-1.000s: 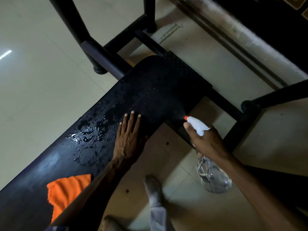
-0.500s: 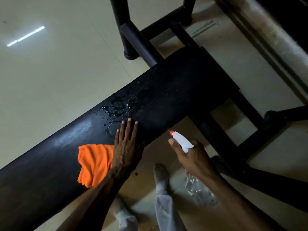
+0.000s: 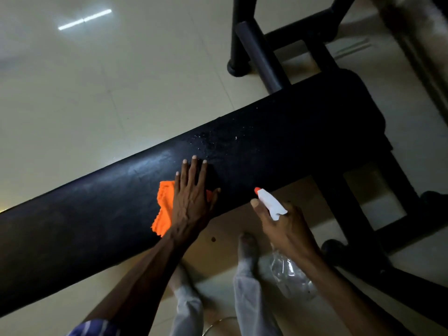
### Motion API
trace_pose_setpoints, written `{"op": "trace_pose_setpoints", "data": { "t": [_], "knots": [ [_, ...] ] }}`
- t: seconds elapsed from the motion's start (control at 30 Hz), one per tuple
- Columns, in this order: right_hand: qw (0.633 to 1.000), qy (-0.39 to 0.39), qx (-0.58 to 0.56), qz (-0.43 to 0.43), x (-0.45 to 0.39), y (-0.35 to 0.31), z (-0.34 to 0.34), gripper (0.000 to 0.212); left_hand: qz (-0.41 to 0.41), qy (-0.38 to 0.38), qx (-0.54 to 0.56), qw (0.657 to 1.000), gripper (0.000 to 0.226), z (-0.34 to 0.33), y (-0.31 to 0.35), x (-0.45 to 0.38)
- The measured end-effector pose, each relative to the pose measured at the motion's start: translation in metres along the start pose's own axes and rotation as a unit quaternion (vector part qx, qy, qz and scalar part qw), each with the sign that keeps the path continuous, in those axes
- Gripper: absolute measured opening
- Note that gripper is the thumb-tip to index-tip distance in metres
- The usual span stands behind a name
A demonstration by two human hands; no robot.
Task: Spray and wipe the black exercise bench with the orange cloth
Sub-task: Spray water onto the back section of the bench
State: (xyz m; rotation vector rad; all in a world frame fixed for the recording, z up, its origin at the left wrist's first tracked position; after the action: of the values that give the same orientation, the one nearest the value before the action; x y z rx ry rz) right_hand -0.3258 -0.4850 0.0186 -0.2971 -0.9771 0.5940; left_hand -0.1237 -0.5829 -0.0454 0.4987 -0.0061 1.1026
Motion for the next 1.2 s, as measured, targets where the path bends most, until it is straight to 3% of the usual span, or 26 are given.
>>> {"op": "trace_pose_setpoints", "data": {
  "t": [0.1, 0.17, 0.23, 0.3, 0.43, 0.63, 0.73, 0.87, 1.07, 1.2],
  "knots": [
    [0.997, -0.063, -0.009, 0.04, -0.002, -0.025, -0.009, 0.046, 0.027, 0.008, 0.003, 1.0, 0.078, 0.009, -0.018, 0.0],
    [0.997, -0.035, -0.017, 0.07, -0.003, -0.041, -0.014, 0.057, 0.032, 0.014, 0.007, 0.999, 0.078, 0.015, -0.032, 0.0],
    [0.995, -0.021, -0.011, 0.098, -0.006, -0.057, -0.019, 0.053, 0.033, 0.011, 0.004, 0.999, 0.08, 0.02, -0.046, -0.002],
    [0.994, -0.046, -0.02, 0.096, -0.009, -0.071, -0.026, 0.036, 0.031, 0.005, 0.001, 0.999, 0.082, 0.025, -0.057, -0.004],
    [0.995, 0.002, 0.018, 0.103, -0.012, -0.085, -0.032, 0.055, 0.025, -0.013, 0.023, 0.999, 0.083, 0.029, -0.071, -0.004],
    [0.997, 0.025, 0.019, 0.069, -0.004, -0.059, -0.04, 0.058, 0.011, -0.023, 0.057, 0.998, 0.082, 0.026, -0.075, 0.001],
    [0.998, -0.005, -0.007, 0.055, 0.004, -0.047, -0.053, 0.045, 0.001, -0.013, 0.066, 0.998, 0.079, 0.027, -0.084, 0.013],
    [0.996, -0.02, -0.041, 0.08, 0.019, -0.058, -0.075, 0.06, 0.021, 0.001, 0.058, 0.998, 0.073, 0.033, -0.11, 0.039],
    [0.975, -0.056, -0.127, 0.173, 0.035, -0.12, -0.129, 0.037, 0.085, 0.03, 0.059, 0.994, 0.069, 0.039, -0.172, 0.094],
    [0.947, -0.073, -0.18, 0.257, 0.035, -0.17, -0.176, 0.022, 0.099, 0.011, 0.043, 0.994, 0.075, 0.041, -0.203, 0.122]
  ]
}}
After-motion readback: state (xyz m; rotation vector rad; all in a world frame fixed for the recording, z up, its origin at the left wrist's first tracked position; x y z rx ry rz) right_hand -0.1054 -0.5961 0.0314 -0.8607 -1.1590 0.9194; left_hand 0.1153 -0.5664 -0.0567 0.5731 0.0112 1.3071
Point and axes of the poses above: each hand's wrist, its own x-axis away from the middle knuckle, its own z-axis out of the back of the hand, y = z × x, the point moved 2 cm from there along -x, towards the middle knuckle, and after that the axes turned 11 degrees about -z, right-handed, at the moved point
